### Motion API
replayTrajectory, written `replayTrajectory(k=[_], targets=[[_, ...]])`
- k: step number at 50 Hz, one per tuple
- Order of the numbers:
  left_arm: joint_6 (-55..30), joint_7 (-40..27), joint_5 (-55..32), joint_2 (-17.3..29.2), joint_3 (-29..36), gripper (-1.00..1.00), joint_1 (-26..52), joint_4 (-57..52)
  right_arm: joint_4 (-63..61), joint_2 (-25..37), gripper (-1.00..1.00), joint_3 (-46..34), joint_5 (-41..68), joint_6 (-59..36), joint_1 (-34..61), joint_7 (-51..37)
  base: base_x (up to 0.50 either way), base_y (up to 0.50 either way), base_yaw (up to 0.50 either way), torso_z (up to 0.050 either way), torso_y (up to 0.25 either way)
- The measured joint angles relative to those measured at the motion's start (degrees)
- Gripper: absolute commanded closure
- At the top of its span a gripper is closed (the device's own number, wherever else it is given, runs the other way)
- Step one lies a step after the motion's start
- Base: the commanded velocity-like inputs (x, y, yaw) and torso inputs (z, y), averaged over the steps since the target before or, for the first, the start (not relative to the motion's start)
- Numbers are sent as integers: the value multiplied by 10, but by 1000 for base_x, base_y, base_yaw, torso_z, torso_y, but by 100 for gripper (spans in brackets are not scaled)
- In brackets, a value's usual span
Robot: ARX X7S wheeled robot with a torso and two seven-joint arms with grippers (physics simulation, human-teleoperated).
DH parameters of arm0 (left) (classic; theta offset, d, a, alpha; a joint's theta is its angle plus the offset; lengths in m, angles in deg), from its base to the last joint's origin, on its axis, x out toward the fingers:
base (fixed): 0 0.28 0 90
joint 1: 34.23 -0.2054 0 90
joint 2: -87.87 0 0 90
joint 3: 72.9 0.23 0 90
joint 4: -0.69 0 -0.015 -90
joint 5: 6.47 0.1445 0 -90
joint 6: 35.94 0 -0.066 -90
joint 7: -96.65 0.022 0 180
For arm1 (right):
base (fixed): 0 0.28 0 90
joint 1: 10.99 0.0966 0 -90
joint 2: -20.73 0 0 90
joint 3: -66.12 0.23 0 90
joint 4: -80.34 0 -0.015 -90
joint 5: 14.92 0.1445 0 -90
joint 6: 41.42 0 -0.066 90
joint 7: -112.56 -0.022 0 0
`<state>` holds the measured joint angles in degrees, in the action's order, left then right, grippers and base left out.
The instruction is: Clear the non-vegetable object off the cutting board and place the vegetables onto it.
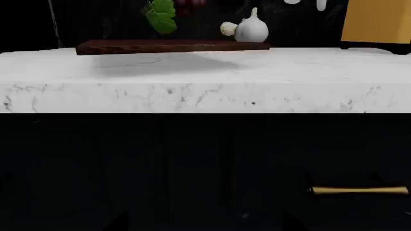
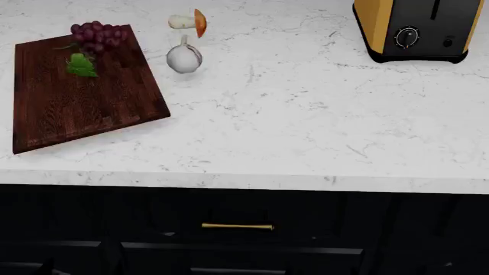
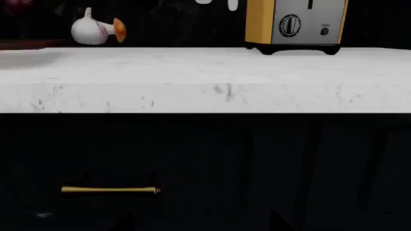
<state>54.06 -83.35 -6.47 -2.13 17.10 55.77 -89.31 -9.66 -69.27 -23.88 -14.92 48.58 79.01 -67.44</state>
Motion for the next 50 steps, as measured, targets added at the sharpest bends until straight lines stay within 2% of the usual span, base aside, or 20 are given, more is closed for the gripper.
replayTrajectory(k=[19, 42, 50], targets=[[5, -24, -24, 23, 25, -100, -4, -5, 0, 22, -100, -27, 23, -1, 1, -25, 0, 0, 0, 0, 0], [15, -51, -42, 44, 46, -100, -7, -10, 5, 43, -100, -55, 38, -3, 6, -48, 0, 492, 0, 0, 0], [17, -58, -48, 50, 51, -100, -8, -13, 2, 47, -100, -60, 44, -7, 7, -57, 0, 10, 0, 0, 0]])
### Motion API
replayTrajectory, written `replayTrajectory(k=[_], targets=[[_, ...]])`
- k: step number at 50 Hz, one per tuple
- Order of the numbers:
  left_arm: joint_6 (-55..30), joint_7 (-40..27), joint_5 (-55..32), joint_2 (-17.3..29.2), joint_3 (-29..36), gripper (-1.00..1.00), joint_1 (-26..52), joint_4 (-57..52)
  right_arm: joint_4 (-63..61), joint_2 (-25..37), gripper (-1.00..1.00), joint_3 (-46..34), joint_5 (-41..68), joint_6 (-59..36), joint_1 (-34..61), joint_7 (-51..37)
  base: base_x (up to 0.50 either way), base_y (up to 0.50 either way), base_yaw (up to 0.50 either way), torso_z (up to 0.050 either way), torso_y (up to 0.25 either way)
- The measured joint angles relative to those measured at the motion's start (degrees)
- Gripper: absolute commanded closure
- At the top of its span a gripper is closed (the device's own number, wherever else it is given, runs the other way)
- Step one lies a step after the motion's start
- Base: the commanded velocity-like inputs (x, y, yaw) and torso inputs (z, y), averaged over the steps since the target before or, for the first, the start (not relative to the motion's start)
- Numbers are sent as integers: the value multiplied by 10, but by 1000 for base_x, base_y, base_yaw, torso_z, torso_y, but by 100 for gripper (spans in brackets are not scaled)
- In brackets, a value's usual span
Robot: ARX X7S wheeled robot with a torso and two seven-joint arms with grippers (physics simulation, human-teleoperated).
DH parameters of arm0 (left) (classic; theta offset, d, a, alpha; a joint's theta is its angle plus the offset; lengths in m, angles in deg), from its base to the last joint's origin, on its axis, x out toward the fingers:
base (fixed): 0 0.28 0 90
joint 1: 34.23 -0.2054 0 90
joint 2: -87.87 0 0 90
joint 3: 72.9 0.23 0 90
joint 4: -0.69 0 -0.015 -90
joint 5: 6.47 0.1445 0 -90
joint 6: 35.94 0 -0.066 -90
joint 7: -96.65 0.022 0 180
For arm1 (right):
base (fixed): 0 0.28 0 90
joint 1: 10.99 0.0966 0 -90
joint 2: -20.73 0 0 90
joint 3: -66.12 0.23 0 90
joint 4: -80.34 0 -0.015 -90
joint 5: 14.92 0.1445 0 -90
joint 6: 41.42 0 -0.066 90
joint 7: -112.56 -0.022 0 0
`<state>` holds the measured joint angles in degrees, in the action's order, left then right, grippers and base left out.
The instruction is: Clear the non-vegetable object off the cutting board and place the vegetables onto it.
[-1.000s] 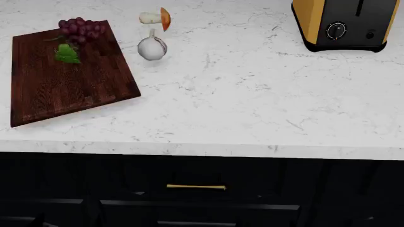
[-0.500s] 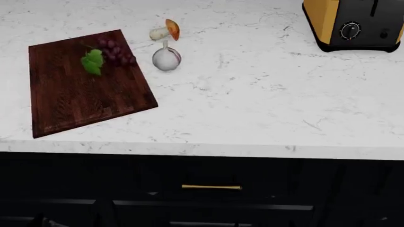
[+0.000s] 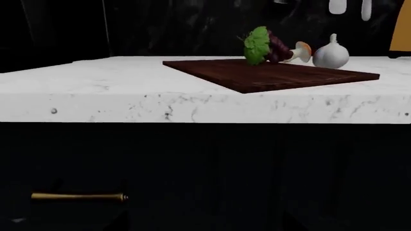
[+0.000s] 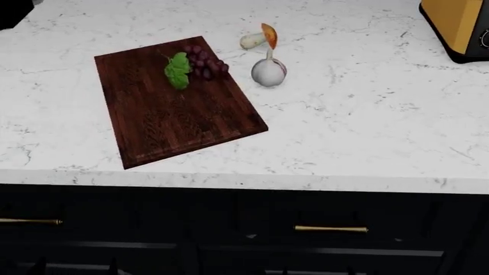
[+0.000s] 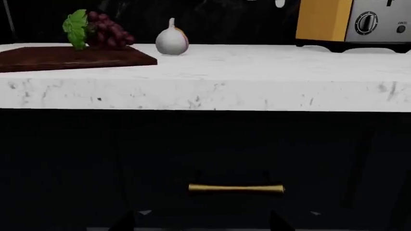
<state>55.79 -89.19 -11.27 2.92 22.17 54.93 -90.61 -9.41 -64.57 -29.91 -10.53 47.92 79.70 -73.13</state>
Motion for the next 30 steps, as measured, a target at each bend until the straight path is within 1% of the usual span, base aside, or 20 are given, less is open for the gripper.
replayTrajectory(k=[9, 16, 19, 23, 30], targets=[[-20, -12, -13, 9, -2, -100, -7, -30, -30, 10, -100, -8, -6, -20, -4, -16, 0, 0, 0, 0, 0], [-85, -31, -26, 25, -15, -100, -15, -102, -121, 24, -100, -19, -34, -110, -6, -33, 0, 0, 0, 0, 0], [-129, -38, -36, 35, -22, -100, -12, -145, -170, 31, -100, -21, -41, -169, 1, -34, 0, 0, 0, 0, 0], [-210, -49, -60, 51, -39, -100, 2, -209, -238, 38, -100, -21, -45, -258, 19, -30, 0, 0, 0, 0, 0], [-385, -72, -114, 78, -77, -100, 51, -325, -343, 53, -100, -22, -48, -414, 68, -19, 0, 0, 0, 0, 0]])
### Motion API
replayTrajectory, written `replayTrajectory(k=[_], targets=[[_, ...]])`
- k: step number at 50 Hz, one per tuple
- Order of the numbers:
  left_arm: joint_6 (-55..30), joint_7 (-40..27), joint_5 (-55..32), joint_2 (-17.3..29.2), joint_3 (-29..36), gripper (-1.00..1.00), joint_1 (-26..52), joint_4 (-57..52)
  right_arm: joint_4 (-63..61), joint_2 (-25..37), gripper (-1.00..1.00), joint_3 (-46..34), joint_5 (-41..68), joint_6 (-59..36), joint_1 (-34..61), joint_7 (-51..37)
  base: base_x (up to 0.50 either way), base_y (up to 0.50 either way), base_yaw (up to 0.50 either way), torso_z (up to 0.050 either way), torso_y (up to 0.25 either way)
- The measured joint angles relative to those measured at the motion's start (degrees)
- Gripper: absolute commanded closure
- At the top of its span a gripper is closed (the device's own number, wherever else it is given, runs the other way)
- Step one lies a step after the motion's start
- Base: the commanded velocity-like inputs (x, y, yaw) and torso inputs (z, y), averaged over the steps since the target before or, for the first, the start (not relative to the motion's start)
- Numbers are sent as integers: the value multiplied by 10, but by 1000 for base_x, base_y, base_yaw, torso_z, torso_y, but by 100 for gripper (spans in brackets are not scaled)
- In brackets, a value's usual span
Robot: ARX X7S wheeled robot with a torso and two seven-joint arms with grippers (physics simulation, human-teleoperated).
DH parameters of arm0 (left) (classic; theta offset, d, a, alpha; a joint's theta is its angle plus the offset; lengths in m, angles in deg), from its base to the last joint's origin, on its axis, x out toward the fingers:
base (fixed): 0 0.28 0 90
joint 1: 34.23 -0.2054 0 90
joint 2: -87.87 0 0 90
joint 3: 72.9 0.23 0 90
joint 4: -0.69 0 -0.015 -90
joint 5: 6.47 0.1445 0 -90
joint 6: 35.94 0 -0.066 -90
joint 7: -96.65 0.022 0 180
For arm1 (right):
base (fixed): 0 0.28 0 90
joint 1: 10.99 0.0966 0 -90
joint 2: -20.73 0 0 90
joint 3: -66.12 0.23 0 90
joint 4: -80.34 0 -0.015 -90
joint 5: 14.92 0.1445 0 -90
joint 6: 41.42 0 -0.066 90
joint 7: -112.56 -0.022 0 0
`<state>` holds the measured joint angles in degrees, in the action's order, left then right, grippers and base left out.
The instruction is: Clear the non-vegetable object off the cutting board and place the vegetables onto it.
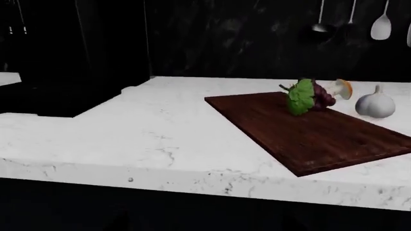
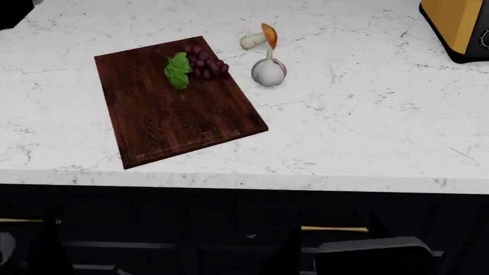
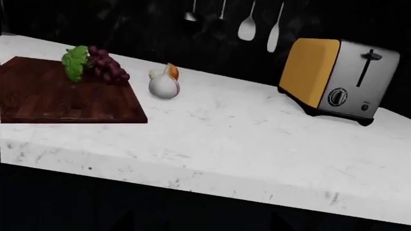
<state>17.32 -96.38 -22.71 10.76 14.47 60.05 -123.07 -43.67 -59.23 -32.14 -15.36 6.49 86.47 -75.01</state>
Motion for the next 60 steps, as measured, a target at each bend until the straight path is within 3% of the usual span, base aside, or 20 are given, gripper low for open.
replayTrajectory(k=[9, 18, 43, 60], targets=[[-181, -12, -65, 37, -47, -100, 98, -88, -80, 26, -100, -8, 1, -159, 96, 24, 0, 0, 0, 0, 0], [-291, 0, -114, 62, -66, -100, 212, -81, -91, 39, -100, -7, 16, -274, 209, 57, 0, 0, 0, 0, 0], [-368, 84, -153, 131, 0, -100, 505, 100, 38, 61, -100, -22, 60, -406, 472, 137, 0, 0, 0, 0, 0], [-416, 120, -159, 153, 63, -100, 645, 198, 156, 76, -100, -60, 71, -408, 585, 164, 0, 0, 0, 0, 0]])
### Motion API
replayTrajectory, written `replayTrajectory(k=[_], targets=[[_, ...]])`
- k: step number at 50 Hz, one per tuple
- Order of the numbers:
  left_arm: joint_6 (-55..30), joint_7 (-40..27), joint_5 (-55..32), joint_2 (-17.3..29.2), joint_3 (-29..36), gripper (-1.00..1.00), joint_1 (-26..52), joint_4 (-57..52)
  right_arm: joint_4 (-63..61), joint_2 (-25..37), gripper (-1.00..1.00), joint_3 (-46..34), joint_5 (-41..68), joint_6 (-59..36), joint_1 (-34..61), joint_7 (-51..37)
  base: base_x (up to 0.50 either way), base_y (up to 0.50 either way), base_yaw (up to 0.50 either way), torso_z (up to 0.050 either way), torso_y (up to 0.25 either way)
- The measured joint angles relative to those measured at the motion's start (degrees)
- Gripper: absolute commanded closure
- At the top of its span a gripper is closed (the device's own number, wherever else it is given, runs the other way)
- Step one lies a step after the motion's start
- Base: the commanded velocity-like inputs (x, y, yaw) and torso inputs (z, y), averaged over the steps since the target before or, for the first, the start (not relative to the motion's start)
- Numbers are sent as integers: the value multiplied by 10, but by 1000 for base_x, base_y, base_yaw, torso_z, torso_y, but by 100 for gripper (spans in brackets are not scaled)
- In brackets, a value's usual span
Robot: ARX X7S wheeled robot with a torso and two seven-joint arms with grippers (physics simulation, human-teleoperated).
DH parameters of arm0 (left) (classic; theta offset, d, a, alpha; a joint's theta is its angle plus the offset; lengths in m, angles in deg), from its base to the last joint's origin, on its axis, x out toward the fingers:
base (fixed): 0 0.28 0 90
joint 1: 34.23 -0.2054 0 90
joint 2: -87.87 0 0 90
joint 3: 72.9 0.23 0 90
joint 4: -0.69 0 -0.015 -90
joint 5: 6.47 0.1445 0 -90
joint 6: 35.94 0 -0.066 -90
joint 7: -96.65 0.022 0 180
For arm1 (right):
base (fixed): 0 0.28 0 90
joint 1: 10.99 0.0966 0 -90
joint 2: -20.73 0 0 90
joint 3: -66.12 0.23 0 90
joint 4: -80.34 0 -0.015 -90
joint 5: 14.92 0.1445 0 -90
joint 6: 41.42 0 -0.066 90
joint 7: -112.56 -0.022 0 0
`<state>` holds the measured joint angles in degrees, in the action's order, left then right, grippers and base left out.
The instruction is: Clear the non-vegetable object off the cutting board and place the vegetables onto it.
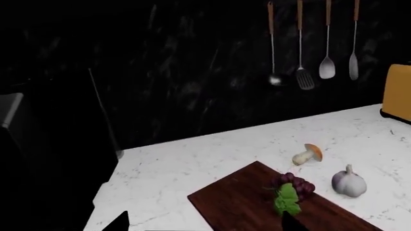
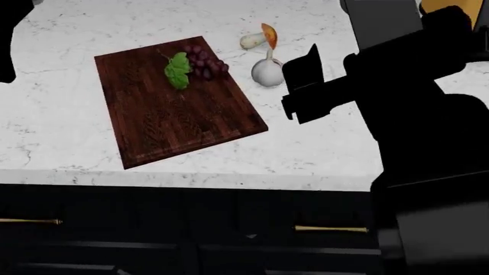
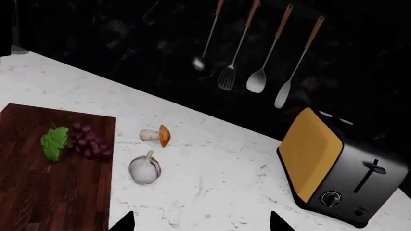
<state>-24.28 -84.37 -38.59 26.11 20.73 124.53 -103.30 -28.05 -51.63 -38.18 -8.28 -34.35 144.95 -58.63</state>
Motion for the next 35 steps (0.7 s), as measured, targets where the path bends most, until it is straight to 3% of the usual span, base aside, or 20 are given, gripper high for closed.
replayTrajectory(k=[4, 35], targets=[[-7, 2, -1, 1, 4, -100, 17, 16, 23, 2, -100, -11, 0, 4, 17, 4, 44, 0, 0, 0, 0], [-20, 0, -11, 12, -1, -100, 43, 33, 86, 8, -100, -61, 11, 20, 53, 22, 500, 0, 0, 0, 0]])
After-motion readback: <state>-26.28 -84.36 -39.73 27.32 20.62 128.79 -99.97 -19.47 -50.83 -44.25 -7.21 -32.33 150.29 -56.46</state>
